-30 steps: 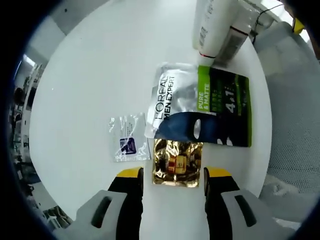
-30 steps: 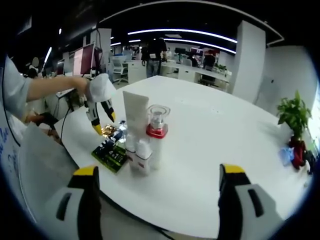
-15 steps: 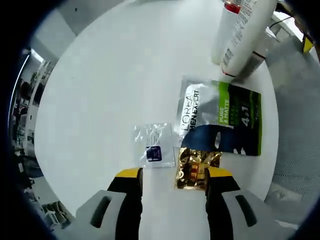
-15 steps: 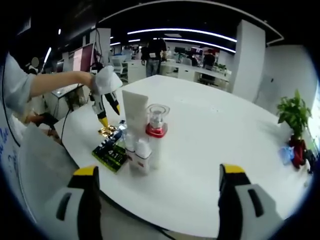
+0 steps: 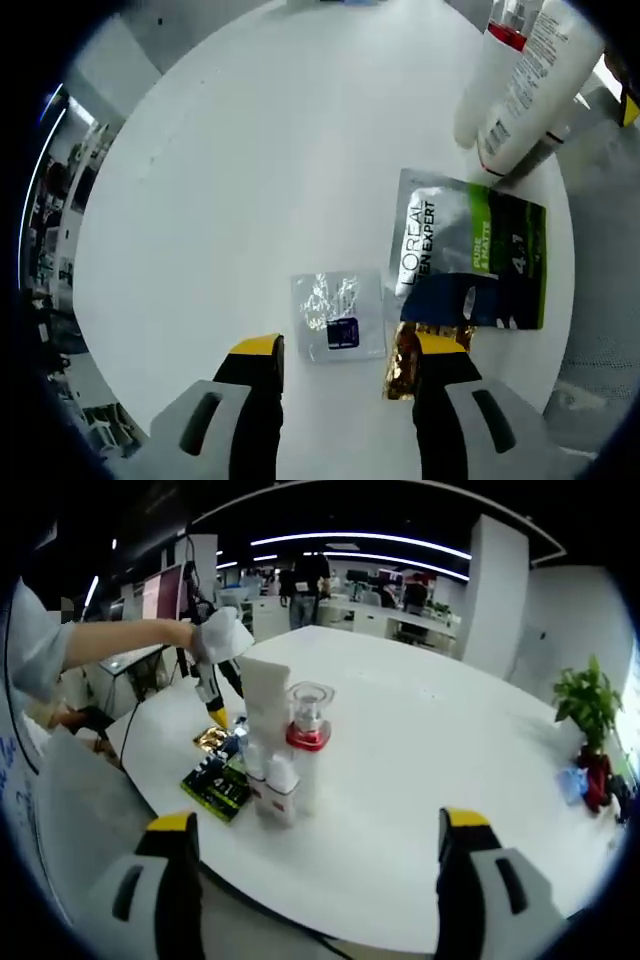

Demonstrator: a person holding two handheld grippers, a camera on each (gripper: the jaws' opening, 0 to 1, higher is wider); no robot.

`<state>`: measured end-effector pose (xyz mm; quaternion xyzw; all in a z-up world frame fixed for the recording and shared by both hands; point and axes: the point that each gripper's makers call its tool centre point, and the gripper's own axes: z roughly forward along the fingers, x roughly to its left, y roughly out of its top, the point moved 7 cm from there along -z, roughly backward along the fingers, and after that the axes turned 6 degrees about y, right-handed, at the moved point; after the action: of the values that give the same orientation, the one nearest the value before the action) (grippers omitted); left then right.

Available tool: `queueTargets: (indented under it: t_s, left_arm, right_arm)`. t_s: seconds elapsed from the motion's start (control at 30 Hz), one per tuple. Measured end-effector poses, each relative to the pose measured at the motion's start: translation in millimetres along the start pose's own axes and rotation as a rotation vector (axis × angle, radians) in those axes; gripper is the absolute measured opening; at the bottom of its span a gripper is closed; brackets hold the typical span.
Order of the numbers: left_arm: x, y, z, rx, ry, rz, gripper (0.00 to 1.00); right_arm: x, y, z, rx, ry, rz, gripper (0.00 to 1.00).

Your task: Arrange the skincare products in the storage area until every visible bottle or jar stands upright without overlapping.

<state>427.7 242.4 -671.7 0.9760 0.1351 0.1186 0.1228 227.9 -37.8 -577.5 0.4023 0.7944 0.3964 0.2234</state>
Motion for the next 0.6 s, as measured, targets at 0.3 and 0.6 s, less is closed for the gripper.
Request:
queueTargets:
  t_s: [0.3, 0.6]
  left_arm:
    - [6.5, 0.6, 8.0, 0.001, 0.015, -0.006, 0.48]
    - [8.0, 0.5, 14.4, 0.008, 0.009, -0.014, 0.48]
  right_arm:
    - [-3.2, -4.1, -0.8, 0.010, -0.012, 0.015, 1.00]
    - [-4.6, -6.6, -0.9, 0.017, -0.018, 0.024, 1.00]
